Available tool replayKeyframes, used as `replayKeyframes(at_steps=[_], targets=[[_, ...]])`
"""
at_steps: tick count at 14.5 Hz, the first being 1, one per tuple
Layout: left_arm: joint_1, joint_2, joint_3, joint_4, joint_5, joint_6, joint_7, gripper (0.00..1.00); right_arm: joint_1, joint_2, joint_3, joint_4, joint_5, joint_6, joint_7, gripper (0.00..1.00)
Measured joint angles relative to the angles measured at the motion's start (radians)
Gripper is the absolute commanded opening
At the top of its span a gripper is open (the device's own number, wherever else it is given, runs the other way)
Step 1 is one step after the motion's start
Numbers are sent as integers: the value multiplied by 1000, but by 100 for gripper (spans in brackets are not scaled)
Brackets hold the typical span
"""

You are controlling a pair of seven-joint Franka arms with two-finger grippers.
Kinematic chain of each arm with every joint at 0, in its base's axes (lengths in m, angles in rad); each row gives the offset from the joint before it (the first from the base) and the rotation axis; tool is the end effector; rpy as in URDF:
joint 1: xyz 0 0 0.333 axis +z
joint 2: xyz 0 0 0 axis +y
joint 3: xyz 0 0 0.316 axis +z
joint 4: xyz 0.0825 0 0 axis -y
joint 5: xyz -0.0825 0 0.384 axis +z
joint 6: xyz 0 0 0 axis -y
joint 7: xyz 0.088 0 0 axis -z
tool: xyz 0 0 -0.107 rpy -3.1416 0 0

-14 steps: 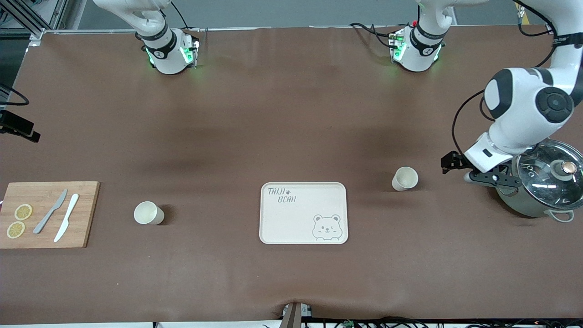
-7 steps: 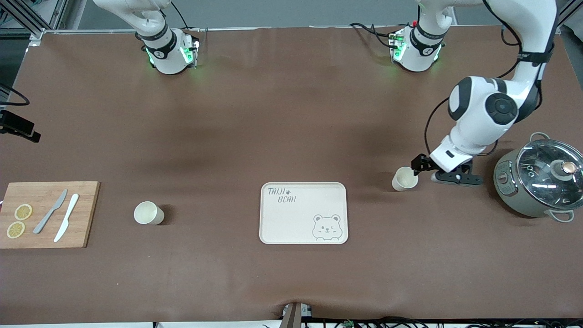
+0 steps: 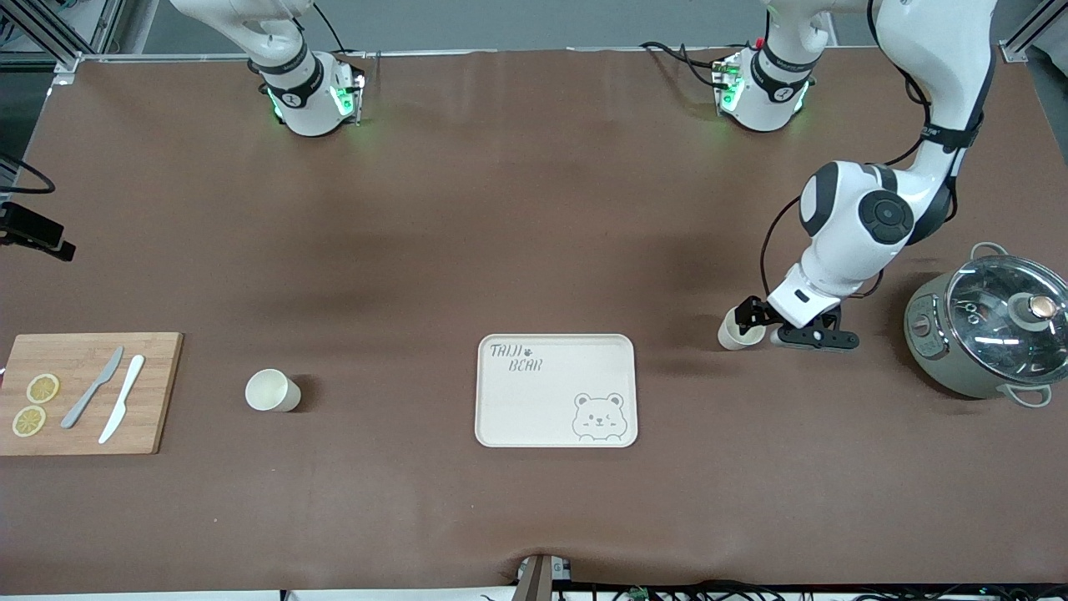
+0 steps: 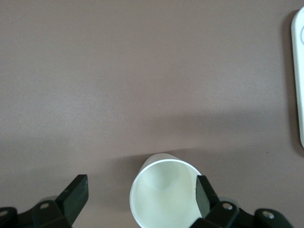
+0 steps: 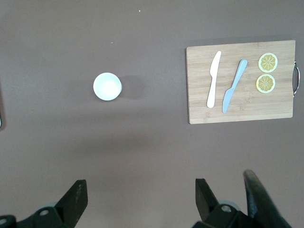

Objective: Place white IKEA cup upright on tray with both arms
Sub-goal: 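Lower the left gripper over the white paper cup beside the pot, then grasp the cup rim with the left gripper while the right gripper reaches out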

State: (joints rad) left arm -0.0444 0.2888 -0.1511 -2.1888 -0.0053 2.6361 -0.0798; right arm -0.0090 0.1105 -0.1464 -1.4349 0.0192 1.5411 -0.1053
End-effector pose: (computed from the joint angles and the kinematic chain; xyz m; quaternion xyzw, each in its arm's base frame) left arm 0.5639 -0.1106 0.2709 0.9952 -0.0506 0.0769 0.0335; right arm 0.5799 -0.0835 0.6235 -0.9997 0.0243 0.0014 0.0017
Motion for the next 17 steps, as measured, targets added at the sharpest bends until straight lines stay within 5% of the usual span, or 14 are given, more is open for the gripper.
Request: replayKeyframes(at_steps=[7, 15, 17], targets=[[16, 39, 0, -45, 0, 103, 0, 100, 20, 44, 7, -3, 34, 14, 2, 100], [37, 46, 1, -73, 0, 129, 0, 100, 110, 178, 8, -32, 68, 259, -1, 100], [35, 46, 0, -74, 0, 130, -13, 0, 135, 208, 9, -68, 38, 368, -1, 100]])
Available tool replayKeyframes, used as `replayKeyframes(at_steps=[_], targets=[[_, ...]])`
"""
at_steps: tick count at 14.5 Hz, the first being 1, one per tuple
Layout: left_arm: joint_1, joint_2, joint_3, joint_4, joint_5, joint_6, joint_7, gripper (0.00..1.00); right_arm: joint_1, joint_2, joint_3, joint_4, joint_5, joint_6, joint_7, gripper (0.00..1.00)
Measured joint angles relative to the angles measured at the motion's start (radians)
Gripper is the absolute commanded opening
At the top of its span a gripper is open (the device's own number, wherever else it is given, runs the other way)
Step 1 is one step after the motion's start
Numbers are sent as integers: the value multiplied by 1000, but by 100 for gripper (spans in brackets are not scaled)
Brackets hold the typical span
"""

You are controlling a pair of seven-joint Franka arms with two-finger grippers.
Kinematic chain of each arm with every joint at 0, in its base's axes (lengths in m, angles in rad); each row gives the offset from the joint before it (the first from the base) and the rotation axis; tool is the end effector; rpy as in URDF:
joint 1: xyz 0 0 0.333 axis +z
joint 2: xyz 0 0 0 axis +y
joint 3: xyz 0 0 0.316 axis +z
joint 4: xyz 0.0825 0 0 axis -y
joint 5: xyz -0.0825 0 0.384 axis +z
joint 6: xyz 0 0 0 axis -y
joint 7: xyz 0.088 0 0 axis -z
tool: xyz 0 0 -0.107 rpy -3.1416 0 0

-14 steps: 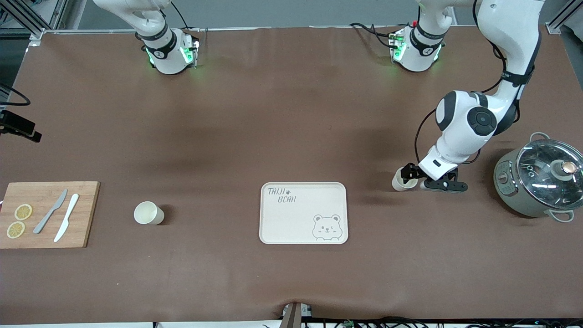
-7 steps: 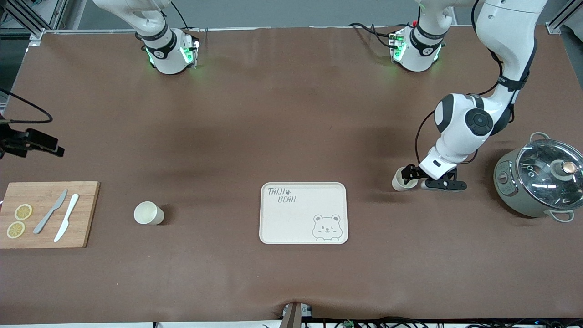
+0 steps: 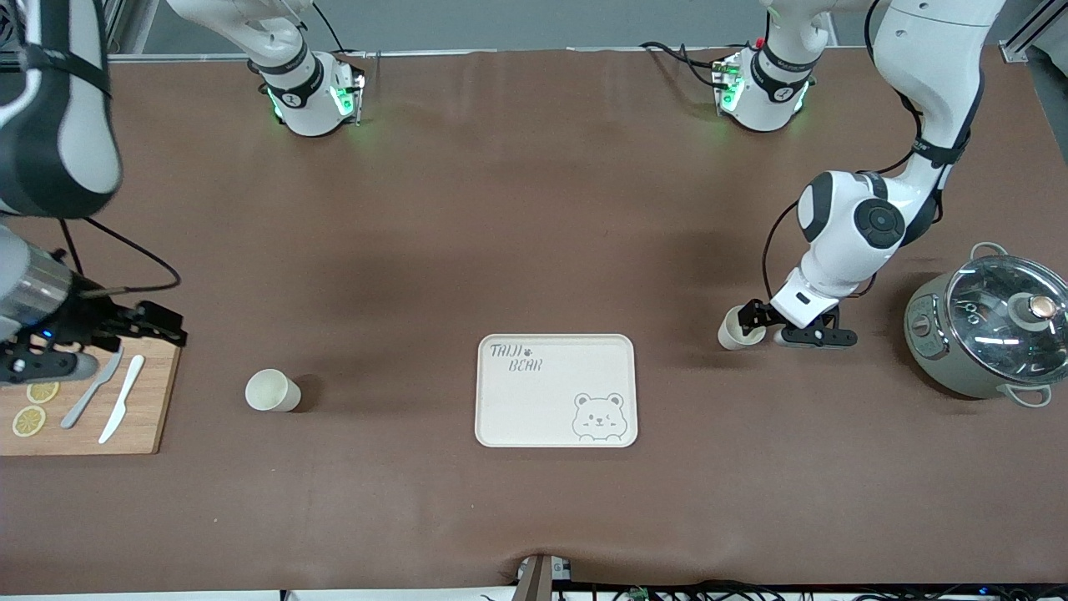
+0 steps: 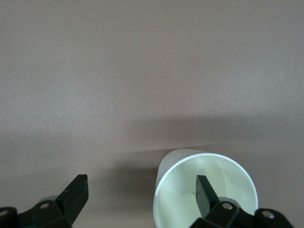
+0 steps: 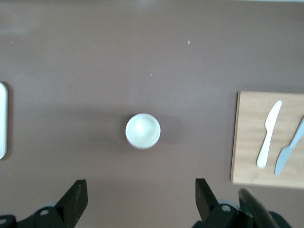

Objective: Place white IKEA cup upright on tray with both arms
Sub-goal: 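Grasp the cup rim with the left gripper while the right gripper reaches out, then carry the cup to the tray while the right gripper nears the other cup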

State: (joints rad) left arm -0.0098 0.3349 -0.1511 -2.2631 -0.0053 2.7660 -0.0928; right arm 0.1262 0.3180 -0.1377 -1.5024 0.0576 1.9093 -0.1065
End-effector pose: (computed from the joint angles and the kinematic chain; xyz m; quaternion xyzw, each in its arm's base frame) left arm 0.5488 -0.0894 0.2297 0.9957 -0.0253 0.0818 0.0361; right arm 0.6664 0.0080 0.4953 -0.9980 -0.0435 -0.0463 0.0036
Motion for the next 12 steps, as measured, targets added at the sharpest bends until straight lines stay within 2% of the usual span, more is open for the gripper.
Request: replayKeyframes(at_steps=[4, 8, 12], targets=[[-32, 4, -2, -3, 0, 0, -76, 0, 15, 38, -2, -123, -28, 204, -32, 100], [-43, 10, -2, -3, 0, 2, -89, 0, -8, 61, -13, -144, -30, 240, -181, 100], [-43, 10, -1, 15, 0, 15, -126, 0, -28, 79, -13, -180, -30, 314, -230, 100]])
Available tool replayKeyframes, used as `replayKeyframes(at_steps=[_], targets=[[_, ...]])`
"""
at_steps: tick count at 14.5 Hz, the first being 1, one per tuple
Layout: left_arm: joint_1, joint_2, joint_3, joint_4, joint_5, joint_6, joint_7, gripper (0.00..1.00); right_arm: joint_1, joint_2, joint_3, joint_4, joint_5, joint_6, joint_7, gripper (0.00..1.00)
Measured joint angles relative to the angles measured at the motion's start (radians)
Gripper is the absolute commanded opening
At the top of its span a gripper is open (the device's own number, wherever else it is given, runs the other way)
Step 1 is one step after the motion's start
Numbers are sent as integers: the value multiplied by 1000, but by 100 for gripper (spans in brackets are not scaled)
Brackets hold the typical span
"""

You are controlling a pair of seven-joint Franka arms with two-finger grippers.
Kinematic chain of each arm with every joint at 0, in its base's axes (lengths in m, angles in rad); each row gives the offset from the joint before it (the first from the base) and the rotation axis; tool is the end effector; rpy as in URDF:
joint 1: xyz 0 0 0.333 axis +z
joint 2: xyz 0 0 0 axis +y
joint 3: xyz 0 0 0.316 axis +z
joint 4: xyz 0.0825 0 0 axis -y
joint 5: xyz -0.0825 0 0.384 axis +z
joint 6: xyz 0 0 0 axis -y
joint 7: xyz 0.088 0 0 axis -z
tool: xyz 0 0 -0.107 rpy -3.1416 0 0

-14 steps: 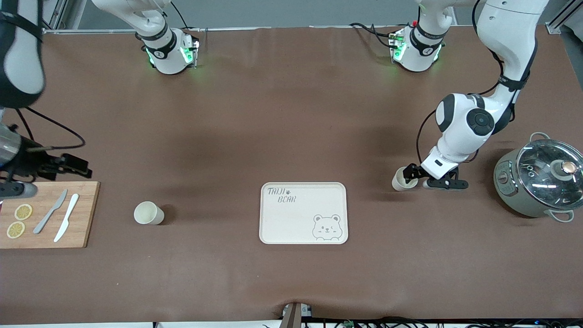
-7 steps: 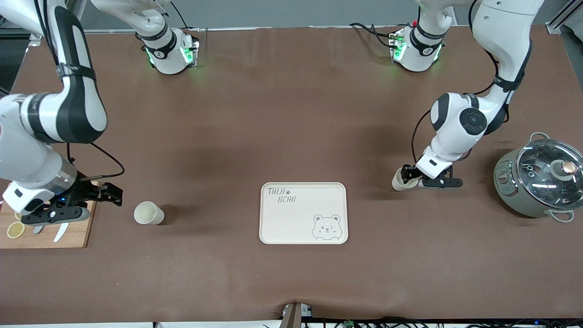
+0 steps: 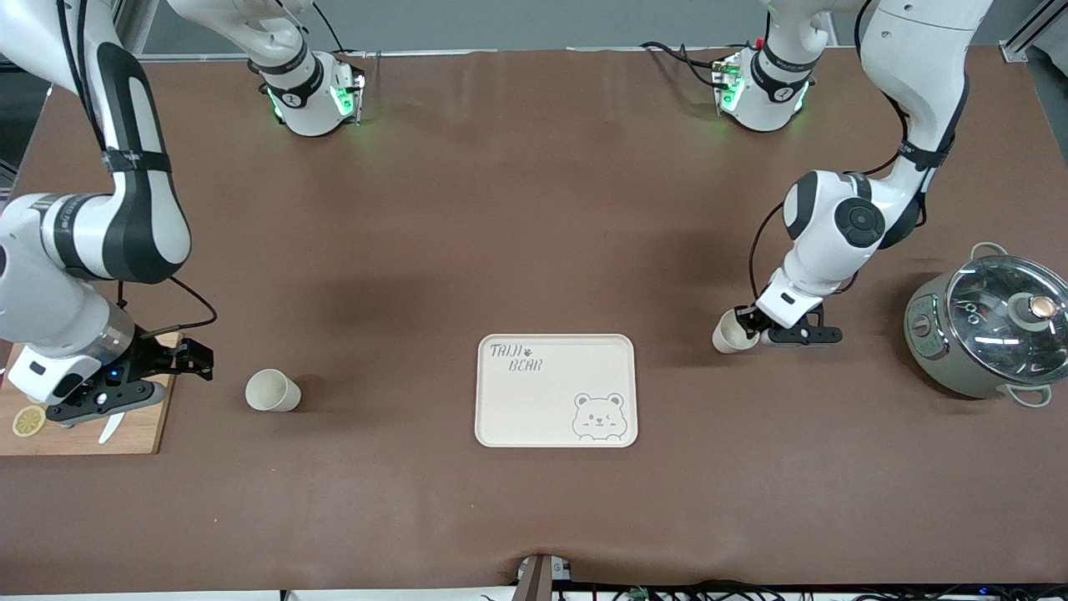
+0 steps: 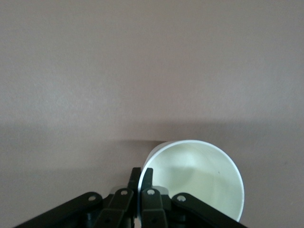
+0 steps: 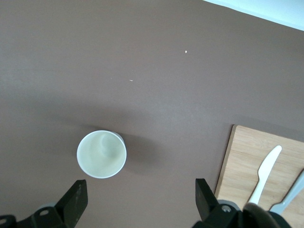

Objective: Place white IKEA cup upright on tray with both arms
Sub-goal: 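Carry the cup to the tray while the right gripper nears the other cup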

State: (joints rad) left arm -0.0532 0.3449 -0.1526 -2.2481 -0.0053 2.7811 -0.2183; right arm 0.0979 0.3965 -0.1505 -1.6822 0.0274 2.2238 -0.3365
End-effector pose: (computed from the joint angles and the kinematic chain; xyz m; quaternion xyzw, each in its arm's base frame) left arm 0.5501 -0.1149 0.2314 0.9949 0.0155 0.0881 0.0459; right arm 0.6757 -0.0238 0.3874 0.9870 0.1415 0.0701 0.0311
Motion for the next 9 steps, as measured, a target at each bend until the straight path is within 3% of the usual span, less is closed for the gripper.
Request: replayKeyframes(at_steps=[5, 9], targets=[[-77, 10, -3, 106, 0, -6, -242, 0, 5, 40, 11, -61, 0, 111, -27, 100], [-155, 55, -4, 269, 0, -149, -407, 0, 6, 79, 18, -66, 0, 167, -44, 100]])
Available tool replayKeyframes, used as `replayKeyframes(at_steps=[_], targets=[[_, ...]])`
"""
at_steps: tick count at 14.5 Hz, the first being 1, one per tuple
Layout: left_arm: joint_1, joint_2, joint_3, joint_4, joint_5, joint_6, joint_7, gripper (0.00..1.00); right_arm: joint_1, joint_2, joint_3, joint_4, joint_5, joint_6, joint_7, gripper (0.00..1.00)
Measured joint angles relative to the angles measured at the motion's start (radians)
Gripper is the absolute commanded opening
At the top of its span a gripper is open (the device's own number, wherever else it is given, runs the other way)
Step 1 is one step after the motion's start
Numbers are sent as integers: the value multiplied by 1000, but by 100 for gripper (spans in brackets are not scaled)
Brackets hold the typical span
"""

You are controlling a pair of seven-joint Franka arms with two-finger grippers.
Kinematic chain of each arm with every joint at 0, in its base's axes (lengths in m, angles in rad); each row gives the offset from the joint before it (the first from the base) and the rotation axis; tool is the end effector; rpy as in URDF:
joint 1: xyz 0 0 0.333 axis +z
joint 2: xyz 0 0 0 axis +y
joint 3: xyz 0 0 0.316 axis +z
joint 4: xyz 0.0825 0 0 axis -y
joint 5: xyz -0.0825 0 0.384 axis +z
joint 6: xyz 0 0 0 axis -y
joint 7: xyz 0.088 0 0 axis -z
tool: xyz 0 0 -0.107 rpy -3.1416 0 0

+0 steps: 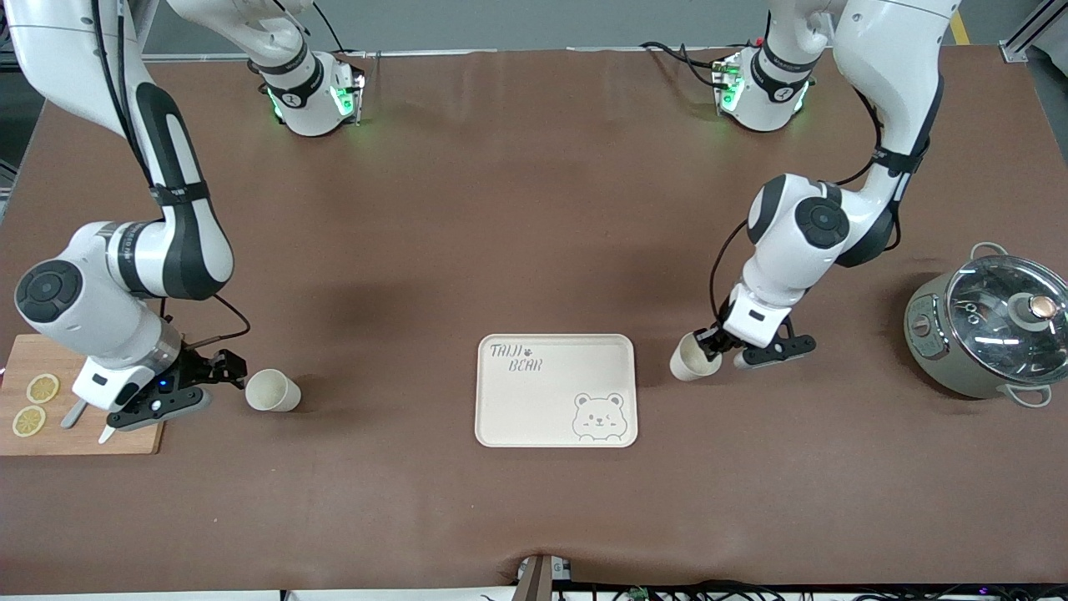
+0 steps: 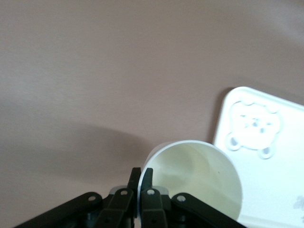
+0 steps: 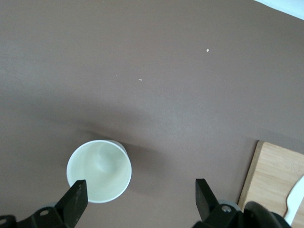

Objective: Place white IKEA cup upright on tray with both arms
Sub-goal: 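Carry the cup to the tray while the right gripper nears the other cup, then set the cup on the tray while the right gripper grasps the other cup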

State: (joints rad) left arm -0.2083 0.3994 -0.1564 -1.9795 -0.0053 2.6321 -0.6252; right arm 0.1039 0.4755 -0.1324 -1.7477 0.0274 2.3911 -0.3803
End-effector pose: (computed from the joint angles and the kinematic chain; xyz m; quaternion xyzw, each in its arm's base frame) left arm 0.5961 -0.2218 0.2927 0.9812 0.1407 0.0984 0.0882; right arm 0.6779 -0.0100 0.3202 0.9806 0.1750 0.0803 0.0364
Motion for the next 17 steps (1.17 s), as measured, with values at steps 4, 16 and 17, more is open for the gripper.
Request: replayKeyframes(at_steps=[4, 16, 17], targets=[[-77, 129, 2, 194, 20, -93, -117, 0, -1, 42, -1, -1, 0, 53, -35, 100], [-255, 286, 9, 339, 174, -102, -363, 0, -1, 76, 1, -61, 0, 177, -60, 100], [-255, 286, 12, 339, 175, -103, -363, 0, -1, 77, 1, -62, 0, 177, -60, 100]])
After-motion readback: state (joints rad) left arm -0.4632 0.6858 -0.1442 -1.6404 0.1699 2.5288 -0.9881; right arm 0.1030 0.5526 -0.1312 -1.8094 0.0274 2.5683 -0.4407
